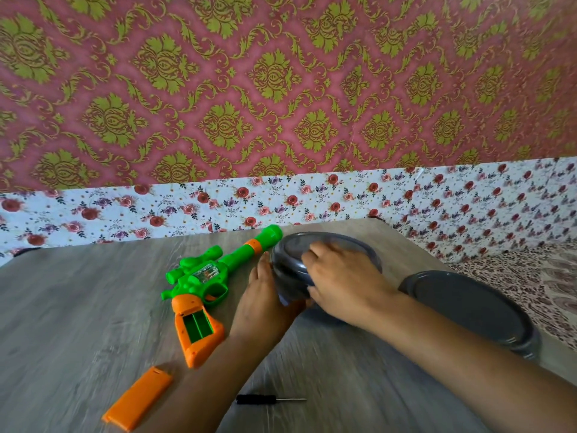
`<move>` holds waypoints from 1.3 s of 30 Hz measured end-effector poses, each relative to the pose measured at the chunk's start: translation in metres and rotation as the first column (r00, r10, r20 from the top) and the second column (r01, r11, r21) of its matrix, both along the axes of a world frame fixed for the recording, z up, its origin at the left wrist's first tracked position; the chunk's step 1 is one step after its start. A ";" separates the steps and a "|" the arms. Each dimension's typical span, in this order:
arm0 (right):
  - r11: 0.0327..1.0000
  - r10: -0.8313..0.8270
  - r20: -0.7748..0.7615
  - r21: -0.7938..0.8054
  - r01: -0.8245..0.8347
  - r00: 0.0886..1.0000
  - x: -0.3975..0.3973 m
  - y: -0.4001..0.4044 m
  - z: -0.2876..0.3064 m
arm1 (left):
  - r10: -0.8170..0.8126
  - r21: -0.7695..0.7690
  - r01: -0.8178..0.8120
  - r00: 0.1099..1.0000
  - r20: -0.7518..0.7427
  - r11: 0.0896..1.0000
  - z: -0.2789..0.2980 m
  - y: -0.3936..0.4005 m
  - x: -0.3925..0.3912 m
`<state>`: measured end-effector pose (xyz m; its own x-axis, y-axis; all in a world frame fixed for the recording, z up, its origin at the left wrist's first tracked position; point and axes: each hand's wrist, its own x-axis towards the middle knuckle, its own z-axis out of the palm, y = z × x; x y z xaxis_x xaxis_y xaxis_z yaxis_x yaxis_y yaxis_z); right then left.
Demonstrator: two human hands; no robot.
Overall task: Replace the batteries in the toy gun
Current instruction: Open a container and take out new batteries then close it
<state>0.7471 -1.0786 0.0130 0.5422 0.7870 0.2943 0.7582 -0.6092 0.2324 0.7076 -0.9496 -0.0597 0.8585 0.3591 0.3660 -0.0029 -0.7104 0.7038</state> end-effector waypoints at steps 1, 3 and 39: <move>1.000 0.012 0.009 -0.004 -0.012 1.000 -0.001 0.002 -0.001 | -0.004 0.009 0.004 1.000 -0.004 1.000 0.000 0.001 -0.001; 0.999 0.036 0.006 0.003 -0.036 0.999 -0.001 0.004 -0.002 | -0.015 0.028 0.015 1.000 -0.008 1.000 -0.001 0.004 -0.003; 0.975 -0.114 -0.247 -0.215 0.061 0.962 0.043 -0.030 0.004 | -0.088 0.547 0.148 0.987 -0.135 0.824 0.009 0.012 0.004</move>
<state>0.7902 -1.1083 0.0165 0.6476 0.7616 -0.0252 0.7542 -0.6359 0.1639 0.7115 -0.9378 -0.0503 0.9238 0.0156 0.3825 -0.0634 -0.9791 0.1932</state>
